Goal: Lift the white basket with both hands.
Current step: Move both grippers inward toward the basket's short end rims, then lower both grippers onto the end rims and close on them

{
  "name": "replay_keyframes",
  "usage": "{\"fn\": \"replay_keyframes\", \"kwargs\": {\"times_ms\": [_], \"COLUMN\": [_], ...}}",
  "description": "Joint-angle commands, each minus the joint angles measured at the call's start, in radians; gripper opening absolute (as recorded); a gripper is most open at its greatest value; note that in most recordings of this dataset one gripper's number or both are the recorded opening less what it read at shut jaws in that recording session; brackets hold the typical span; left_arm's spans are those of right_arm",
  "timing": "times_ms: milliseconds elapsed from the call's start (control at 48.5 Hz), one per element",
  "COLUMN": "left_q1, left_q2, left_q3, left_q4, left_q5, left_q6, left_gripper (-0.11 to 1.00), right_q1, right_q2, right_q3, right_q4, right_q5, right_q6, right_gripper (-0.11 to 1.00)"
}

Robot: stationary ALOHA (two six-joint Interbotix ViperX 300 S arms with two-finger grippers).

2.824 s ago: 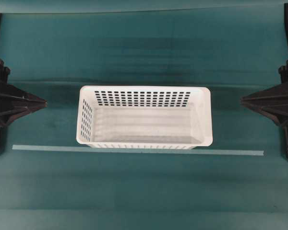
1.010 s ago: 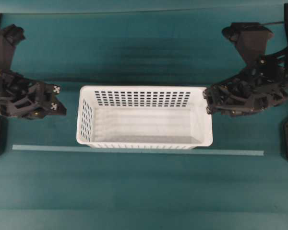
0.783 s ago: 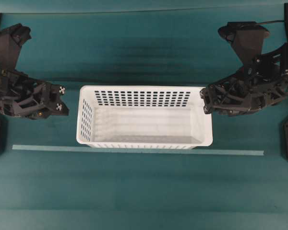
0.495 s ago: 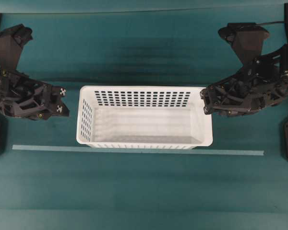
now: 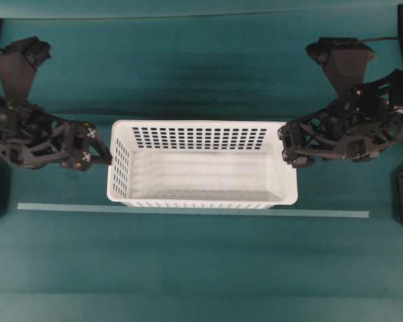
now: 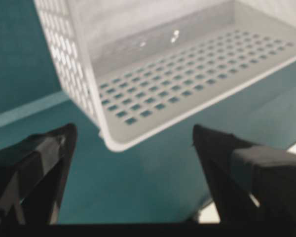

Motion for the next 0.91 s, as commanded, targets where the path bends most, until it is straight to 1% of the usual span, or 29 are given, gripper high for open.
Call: {"fn": "replay_keyframes", "kwargs": {"times_ms": [0, 82, 247, 392, 474, 742, 886], "left_q1": [0.003, 0.002, 0.003, 0.008, 0.028, 0.038, 0.041], "left_q2": [0.038, 0.063, 0.11, 0.163, 0.204, 0.31, 0.368], "left_q3": [-0.032, -0.038, -0.031, -0.023, -0.014, 0.008, 0.015], "left_q4": [0.002, 0.002, 0.002, 0.002, 0.002, 0.002, 0.002], "left_q5": [-0.012, -0.012, -0.012, -0.012, -0.018, -0.13, -0.146], "left_q6": [-0.003, -0.003, -0.005, -0.006, -0.006, -0.006, -0.008], "left_gripper": [0.96, 0.93, 0.94, 0.94, 0.94, 0.93, 0.93], "right_q1": [-0.002, -0.002, -0.002, -0.002, 0.0, 0.017, 0.018], "right_q2": [0.043, 0.066, 0.107, 0.132, 0.155, 0.233, 0.261], "right_q3": [-0.009, -0.015, -0.015, -0.005, 0.008, 0.049, 0.046], "right_q4": [0.005, 0.006, 0.005, -0.002, -0.002, -0.002, -0.006], "right_q5": [-0.008, -0.009, -0.023, -0.084, -0.129, -0.225, -0.282], "right_q6": [0.008, 0.028, 0.069, 0.086, 0.103, 0.133, 0.146], "right_gripper": [0.98, 0.97, 0.96, 0.96, 0.96, 0.96, 0.96]}}
